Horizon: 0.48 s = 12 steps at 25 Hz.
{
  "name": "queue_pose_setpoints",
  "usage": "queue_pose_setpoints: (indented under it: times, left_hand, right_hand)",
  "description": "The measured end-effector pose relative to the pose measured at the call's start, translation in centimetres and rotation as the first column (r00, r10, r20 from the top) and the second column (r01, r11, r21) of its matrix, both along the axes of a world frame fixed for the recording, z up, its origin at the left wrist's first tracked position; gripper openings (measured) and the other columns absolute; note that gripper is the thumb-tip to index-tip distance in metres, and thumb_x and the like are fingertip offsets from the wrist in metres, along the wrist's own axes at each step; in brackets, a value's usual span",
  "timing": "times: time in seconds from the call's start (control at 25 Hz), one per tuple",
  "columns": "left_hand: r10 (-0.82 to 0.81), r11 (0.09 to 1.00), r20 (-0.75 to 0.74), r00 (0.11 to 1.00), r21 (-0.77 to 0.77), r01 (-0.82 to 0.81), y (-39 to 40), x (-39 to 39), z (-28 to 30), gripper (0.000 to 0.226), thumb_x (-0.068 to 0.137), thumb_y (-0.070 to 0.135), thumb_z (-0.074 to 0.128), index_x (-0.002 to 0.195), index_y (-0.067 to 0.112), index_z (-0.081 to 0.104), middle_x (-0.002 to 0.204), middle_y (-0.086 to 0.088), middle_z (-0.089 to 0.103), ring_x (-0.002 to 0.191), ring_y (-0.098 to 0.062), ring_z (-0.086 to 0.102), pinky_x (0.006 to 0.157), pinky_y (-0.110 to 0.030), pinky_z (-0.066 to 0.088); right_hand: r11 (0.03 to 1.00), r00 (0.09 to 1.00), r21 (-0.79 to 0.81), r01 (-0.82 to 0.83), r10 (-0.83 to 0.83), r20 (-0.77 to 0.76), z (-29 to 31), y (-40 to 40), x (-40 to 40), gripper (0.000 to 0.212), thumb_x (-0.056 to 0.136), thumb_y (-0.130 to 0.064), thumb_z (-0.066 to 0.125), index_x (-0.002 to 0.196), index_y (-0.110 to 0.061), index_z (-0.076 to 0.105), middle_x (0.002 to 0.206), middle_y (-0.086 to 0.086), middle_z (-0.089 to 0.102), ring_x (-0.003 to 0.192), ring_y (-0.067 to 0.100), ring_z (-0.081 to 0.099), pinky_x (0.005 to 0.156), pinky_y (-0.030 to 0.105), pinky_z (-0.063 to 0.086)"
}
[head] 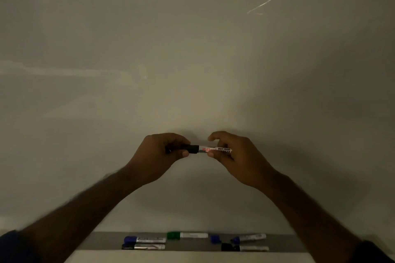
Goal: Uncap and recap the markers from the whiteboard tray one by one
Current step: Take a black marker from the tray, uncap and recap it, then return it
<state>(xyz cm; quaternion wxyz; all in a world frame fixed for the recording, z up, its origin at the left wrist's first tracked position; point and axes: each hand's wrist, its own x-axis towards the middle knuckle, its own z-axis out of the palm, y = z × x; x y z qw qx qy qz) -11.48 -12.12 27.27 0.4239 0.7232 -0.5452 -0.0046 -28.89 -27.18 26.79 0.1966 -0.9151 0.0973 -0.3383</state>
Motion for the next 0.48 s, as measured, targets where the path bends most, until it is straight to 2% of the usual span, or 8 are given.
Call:
queue_pose_setpoints:
  times: [0.12, 0.24, 0.48]
  left_hand:
    - [0.022, 1.000, 0.050, 0.999, 0.020, -0.023, -0.3, 0.6, -3.2, 0.019, 0.079, 0.019, 0.073, 0.098, 0.025, 0.072, 0.089, 0.008, 0.070, 0.081, -0.007, 0.061, 0.071, -0.017, 0.047]
    - [-0.009, 0.998, 0.100, 0.995, 0.056, 0.003, -0.6, 1.3, -7.1, 0.019, 0.079, 0.017, 0.072, 0.097, 0.022, 0.073, 0.092, 0.003, 0.066, 0.080, -0.009, 0.059, 0.072, -0.024, 0.050]
    - [0.012, 0.980, 0.088, 0.996, 0.197, -0.029, -0.7, 1.9, -15.5, 0.018, 0.079, 0.021, 0.072, 0.095, 0.027, 0.072, 0.090, 0.006, 0.066, 0.080, -0.009, 0.054, 0.073, -0.029, 0.048]
  right_hand:
    - [0.993, 0.998, 0.113, -0.024, 0.030, -0.053, -3.5, -0.1, 0.5, 0.013, 0.088, -0.021, 0.065, 0.098, -0.024, 0.058, 0.071, -0.004, 0.061, 0.059, 0.012, 0.052, 0.055, 0.033, 0.044]
    - [0.983, 0.991, 0.180, -0.027, 0.050, -0.124, -7.3, -0.2, 1.1, 0.005, 0.089, -0.017, 0.064, 0.091, -0.020, 0.060, 0.073, 0.001, 0.061, 0.063, 0.018, 0.054, 0.058, 0.038, 0.046]
    - [0.978, 0.963, 0.206, 0.021, 0.035, -0.268, -14.7, 0.2, 2.2, 0.006, 0.089, -0.019, 0.063, 0.086, -0.014, 0.065, 0.075, 0.004, 0.061, 0.068, 0.019, 0.053, 0.061, 0.030, 0.041]
